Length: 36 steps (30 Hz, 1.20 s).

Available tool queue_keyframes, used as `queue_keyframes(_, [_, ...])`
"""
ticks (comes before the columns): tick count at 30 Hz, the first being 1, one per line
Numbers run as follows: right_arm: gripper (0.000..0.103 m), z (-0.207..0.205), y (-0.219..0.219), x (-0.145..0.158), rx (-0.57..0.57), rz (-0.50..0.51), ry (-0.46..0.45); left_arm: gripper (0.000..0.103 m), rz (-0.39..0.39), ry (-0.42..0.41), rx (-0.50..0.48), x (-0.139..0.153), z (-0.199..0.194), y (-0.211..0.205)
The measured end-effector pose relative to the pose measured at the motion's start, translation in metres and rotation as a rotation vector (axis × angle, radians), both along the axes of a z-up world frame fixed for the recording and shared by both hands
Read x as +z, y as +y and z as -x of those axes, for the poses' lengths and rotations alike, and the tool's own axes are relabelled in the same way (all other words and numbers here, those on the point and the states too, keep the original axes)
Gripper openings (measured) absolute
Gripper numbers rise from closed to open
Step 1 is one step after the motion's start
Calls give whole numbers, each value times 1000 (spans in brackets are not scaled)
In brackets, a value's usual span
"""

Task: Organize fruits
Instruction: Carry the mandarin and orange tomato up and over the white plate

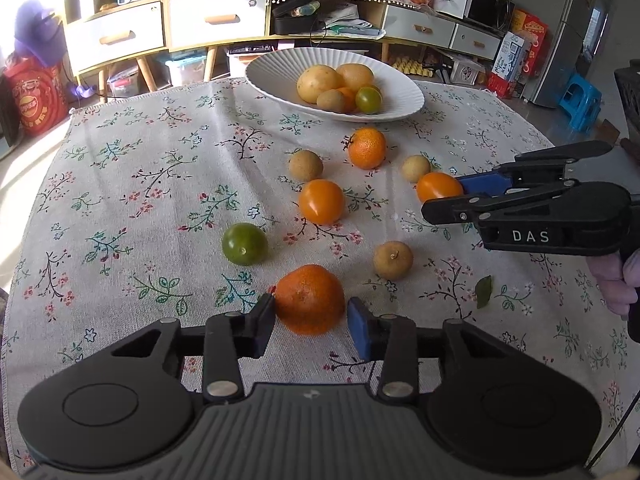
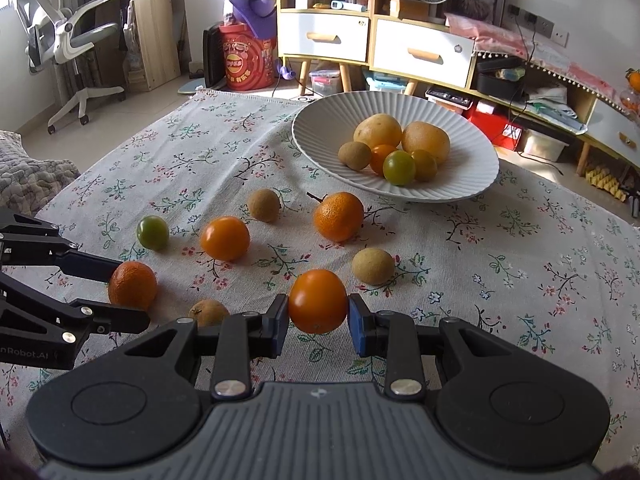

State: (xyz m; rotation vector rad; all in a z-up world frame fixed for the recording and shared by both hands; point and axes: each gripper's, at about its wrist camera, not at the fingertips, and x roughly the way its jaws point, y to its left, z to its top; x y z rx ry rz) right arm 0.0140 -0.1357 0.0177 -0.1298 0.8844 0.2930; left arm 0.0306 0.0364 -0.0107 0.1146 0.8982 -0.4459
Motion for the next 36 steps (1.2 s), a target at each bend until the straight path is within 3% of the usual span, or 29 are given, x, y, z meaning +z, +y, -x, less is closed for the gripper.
queue_keyframes(22, [28, -7, -13, 17, -33, -23, -48, 31, 72, -103, -9, 34, -13, -35])
queue_keyframes(36, [28, -38, -38, 33, -66, -41, -121, 31, 101, -133, 34, 44, -58, -44])
